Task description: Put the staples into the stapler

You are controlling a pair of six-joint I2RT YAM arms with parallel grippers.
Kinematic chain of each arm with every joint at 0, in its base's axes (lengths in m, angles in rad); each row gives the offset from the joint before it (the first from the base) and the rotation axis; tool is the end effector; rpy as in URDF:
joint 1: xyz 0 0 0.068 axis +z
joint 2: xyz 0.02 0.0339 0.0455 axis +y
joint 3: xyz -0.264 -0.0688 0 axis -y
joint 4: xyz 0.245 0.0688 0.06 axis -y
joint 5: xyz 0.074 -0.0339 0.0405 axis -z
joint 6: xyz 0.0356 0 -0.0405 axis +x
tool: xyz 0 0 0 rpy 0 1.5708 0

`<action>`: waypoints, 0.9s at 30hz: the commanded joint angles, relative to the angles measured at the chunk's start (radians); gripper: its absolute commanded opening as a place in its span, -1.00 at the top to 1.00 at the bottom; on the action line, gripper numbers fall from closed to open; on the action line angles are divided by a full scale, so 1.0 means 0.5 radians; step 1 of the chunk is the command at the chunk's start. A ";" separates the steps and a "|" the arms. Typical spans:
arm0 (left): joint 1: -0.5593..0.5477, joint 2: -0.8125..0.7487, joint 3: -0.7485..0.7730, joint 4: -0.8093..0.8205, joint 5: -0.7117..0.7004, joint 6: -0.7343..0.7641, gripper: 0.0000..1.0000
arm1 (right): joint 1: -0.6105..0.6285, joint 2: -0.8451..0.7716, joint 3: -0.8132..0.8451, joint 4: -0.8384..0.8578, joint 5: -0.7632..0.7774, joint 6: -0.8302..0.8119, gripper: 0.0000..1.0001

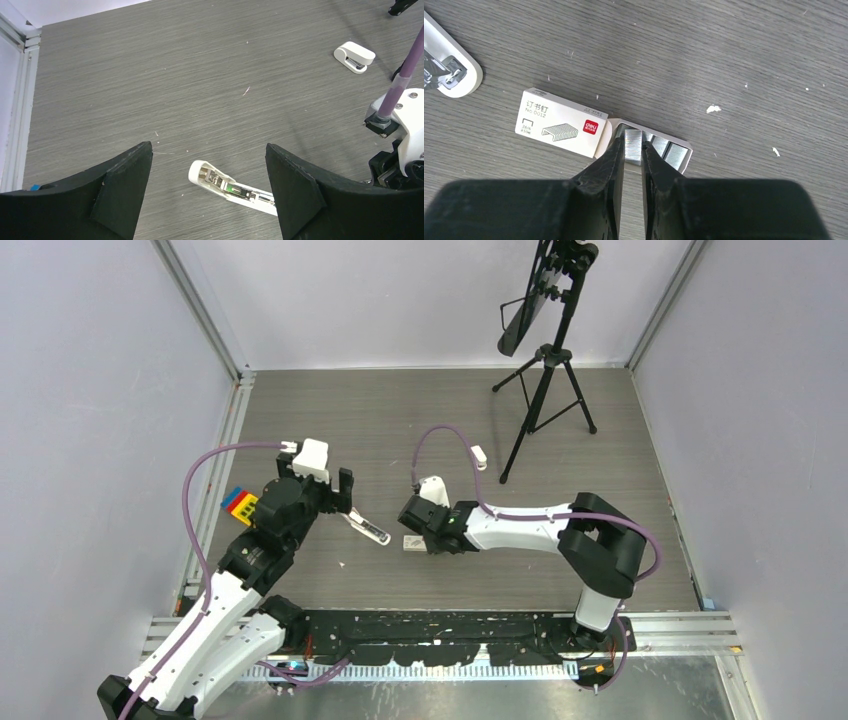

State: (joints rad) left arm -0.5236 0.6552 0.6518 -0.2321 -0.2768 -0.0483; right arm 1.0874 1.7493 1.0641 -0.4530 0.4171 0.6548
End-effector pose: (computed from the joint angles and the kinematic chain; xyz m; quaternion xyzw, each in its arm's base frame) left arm 0.1444 -0.0721 0.3083 0.1001 0.7760 -0.0690 0.6189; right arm 0.1704 0.2936 0.1680 -0.1617 0.9428 0.0304 0.2899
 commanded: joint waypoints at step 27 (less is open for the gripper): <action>-0.008 0.318 0.222 -0.064 0.845 -1.413 -0.80 | 0.016 -1.133 -0.717 1.408 -0.009 -1.058 0.62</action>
State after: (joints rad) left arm -0.5236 0.7803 0.7509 -0.3428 0.0067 -0.5129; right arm 1.0878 1.2396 0.7536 0.0296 0.4164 0.2539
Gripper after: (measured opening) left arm 0.885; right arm 0.207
